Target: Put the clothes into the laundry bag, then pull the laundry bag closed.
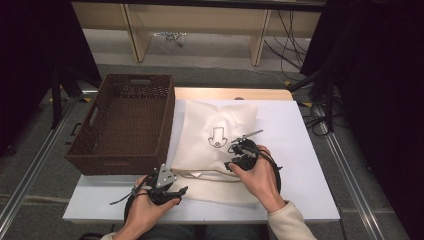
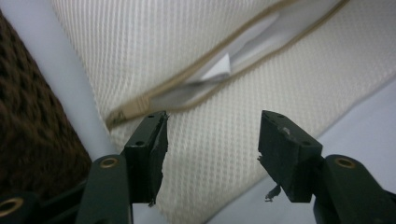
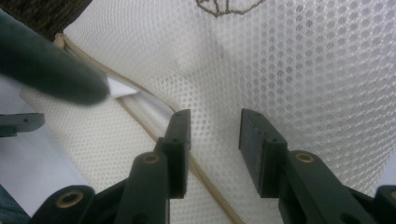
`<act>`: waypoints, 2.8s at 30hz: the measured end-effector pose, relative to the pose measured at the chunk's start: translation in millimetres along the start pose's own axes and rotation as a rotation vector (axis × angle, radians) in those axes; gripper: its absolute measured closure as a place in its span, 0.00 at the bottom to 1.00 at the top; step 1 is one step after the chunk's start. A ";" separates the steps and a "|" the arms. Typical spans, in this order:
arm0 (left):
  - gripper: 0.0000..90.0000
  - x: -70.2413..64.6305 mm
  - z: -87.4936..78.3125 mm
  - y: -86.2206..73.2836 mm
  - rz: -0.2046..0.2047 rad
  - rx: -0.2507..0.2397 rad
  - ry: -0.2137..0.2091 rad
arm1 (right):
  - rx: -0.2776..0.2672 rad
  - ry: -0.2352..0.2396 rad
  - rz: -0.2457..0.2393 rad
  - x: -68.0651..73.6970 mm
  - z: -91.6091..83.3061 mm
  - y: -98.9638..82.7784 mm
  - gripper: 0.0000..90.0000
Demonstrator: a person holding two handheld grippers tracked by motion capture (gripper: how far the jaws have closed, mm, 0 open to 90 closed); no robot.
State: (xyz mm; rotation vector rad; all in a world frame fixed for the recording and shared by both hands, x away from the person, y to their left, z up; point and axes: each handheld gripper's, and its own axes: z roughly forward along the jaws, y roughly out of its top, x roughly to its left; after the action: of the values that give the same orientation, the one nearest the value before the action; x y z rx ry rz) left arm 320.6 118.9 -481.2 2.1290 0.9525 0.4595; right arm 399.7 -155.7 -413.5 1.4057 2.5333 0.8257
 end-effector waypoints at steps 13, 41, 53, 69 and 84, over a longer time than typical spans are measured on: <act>0.46 9.3 -3.0 -13.7 -0.043 0.086 0.057 | 0.007 -0.001 0.014 3.6 -2.2 -1.4 0.72; 0.87 2.4 5.6 -1.3 -0.094 0.030 -0.112 | -0.010 0.005 0.011 4.7 -4.4 0.0 0.73; 0.40 14.2 -15.9 -14.1 -0.161 -0.115 -0.059 | -0.038 0.031 0.009 9.4 -2.8 6.0 0.70; 0.28 19.7 -16.2 -12.7 -0.201 -0.135 -0.057 | -0.037 0.052 -0.006 21.7 2.9 9.9 0.70; 0.27 17.0 -17.0 -9.7 -0.215 -0.118 -0.065 | -0.019 0.132 -0.064 51.1 18.6 21.1 0.70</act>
State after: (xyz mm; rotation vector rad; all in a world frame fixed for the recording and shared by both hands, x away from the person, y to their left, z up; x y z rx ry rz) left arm 317.3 144.3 -477.0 1.8998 1.0758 0.3285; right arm 393.7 -97.7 -410.7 1.2973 2.6441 0.9588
